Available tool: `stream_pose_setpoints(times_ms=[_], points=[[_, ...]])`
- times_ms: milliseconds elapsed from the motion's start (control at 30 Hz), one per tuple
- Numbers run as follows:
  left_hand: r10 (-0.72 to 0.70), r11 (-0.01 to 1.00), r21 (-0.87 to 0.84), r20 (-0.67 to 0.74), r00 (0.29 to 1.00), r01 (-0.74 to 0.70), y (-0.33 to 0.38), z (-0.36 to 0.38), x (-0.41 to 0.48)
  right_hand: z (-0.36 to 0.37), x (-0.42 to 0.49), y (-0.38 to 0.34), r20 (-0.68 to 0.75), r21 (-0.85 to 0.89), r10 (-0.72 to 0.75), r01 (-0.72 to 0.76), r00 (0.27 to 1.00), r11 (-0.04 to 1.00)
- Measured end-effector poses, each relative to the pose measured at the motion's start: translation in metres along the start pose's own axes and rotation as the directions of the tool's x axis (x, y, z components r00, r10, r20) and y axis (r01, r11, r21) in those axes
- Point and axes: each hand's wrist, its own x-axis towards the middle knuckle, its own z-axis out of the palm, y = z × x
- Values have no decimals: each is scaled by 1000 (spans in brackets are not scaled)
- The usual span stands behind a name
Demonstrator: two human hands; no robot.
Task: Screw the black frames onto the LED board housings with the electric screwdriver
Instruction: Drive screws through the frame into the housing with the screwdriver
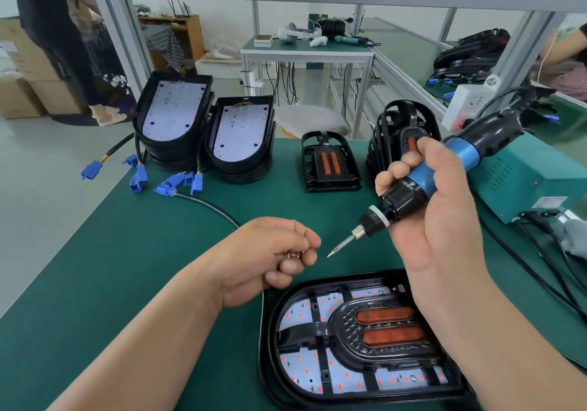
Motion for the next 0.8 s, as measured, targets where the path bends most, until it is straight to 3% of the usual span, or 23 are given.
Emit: stream_pose_setpoints(times_ms=[100,333,800], points=[[-44,987,158,-1,999,44,3,-3,-4,3,-6,2,140,-35,29,-24,990,999],[-109,841,541,198,974,-16,9,-20,-23,12,-17,5,328,-128,78,-37,941,991],[-103,807,590,179,979,-23,7,-19,-22,20,-27,14,490,-264,112,25,865,964]])
